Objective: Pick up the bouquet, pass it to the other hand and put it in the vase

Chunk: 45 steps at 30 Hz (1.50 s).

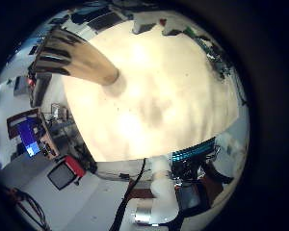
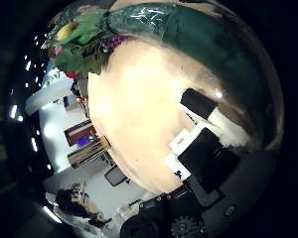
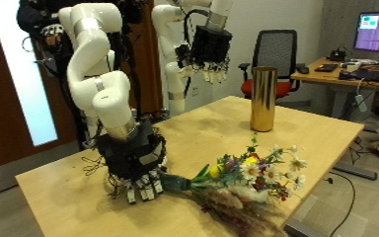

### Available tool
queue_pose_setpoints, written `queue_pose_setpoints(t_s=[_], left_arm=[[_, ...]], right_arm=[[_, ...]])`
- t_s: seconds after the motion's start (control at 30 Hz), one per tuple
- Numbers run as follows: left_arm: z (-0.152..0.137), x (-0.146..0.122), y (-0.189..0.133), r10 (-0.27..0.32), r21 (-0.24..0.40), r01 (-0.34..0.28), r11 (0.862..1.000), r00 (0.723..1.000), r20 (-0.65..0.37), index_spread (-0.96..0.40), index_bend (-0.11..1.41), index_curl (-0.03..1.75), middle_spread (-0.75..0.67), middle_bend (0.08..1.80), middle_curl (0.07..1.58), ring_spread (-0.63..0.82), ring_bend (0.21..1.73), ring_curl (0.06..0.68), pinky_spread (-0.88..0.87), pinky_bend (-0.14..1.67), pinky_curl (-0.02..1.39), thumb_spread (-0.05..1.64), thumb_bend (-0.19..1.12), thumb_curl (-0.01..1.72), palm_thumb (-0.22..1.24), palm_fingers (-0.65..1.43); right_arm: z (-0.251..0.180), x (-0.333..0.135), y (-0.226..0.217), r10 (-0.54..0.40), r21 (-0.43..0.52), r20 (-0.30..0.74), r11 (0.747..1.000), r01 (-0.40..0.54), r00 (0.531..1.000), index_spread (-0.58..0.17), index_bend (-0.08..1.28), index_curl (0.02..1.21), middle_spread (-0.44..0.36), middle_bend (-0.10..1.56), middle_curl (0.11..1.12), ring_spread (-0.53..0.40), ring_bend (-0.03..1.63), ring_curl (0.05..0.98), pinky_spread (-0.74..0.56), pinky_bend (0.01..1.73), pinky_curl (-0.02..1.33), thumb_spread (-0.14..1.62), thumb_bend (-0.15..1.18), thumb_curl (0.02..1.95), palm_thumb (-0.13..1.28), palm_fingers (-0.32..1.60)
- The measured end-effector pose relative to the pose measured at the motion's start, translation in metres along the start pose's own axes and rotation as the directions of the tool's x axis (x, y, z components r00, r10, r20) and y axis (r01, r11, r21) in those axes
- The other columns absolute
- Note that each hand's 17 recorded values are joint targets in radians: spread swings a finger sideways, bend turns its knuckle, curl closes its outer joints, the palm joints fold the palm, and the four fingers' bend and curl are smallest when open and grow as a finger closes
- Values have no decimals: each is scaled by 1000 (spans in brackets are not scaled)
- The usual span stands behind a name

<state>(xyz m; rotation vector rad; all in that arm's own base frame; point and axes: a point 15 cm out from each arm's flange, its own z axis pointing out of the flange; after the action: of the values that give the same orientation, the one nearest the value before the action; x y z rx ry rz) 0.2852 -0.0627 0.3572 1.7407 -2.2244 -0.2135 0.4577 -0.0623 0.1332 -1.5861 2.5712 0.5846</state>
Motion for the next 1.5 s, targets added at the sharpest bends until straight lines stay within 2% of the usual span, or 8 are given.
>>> queue_pose_setpoints(t_s=[0.3,0.93,1.03,1.07,1.1,1.17,1.2,1.5], left_arm=[[-4,3,0,4,-7,-4,1000,1000,4,40,188,451,15,409,418,485,381,162,559,188,203,983,-27,303,386,400],[-7,2,3,-1,-4,1,1000,1000,10,41,192,458,-3,421,423,485,375,156,553,187,201,983,-27,303,386,407],[-6,2,3,-2,-6,2,1000,1000,10,41,191,458,-3,421,423,485,375,156,553,186,202,983,-27,303,386,407],[-6,2,3,-1,-6,2,1000,1000,11,41,191,459,-3,421,424,485,376,155,553,186,202,983,-27,303,386,407],[-6,2,3,-1,-7,1,1000,1000,10,41,191,459,-3,423,425,485,375,155,553,186,202,984,-26,302,388,408],[-7,2,3,-2,-4,2,1000,1000,11,41,191,459,-3,423,425,485,375,155,553,186,203,984,-27,301,388,408],[-8,2,3,-2,-2,2,1000,1000,11,41,191,459,-3,423,426,485,376,155,553,186,203,983,-27,301,387,407],[-9,2,7,-9,-3,9,1000,1000,10,32,189,458,-13,419,428,480,381,154,562,186,207,984,-27,299,389,410]], right_arm=[[-5,-9,6,-21,-110,-8,994,20,1000,-137,197,383,69,505,409,-54,822,206,70,453,151,977,-24,456,769,562],[11,5,3,-2,-138,-67,990,-7,998,-176,217,434,23,568,434,-119,870,195,14,497,44,976,-21,466,803,673],[5,5,-2,-19,-120,-87,993,9,996,-231,238,441,-48,623,456,-191,917,205,-76,550,24,969,-23,468,811,885],[3,3,-4,-25,-112,-91,994,15,995,-273,246,456,-103,659,474,-232,960,228,-226,724,60,943,-21,474,828,1198],[2,3,-5,-28,-110,-94,994,17,995,-287,252,470,-124,666,485,-245,974,247,-284,777,81,934,-22,475,834,1185],[-1,3,-5,-29,-104,-95,994,19,995,-345,385,554,-183,769,537,-278,1036,309,-445,924,157,897,-28,482,840,1329],[-4,2,-6,-31,-97,-95,995,22,995,-375,575,649,-211,924,599,-284,1122,370,-481,1037,231,882,-21,490,866,1378],[-36,-2,-1,-54,-48,-105,998,49,993,-369,887,890,-200,1195,738,-228,1378,527,-337,1365,435,870,-6,532,997,1203]])
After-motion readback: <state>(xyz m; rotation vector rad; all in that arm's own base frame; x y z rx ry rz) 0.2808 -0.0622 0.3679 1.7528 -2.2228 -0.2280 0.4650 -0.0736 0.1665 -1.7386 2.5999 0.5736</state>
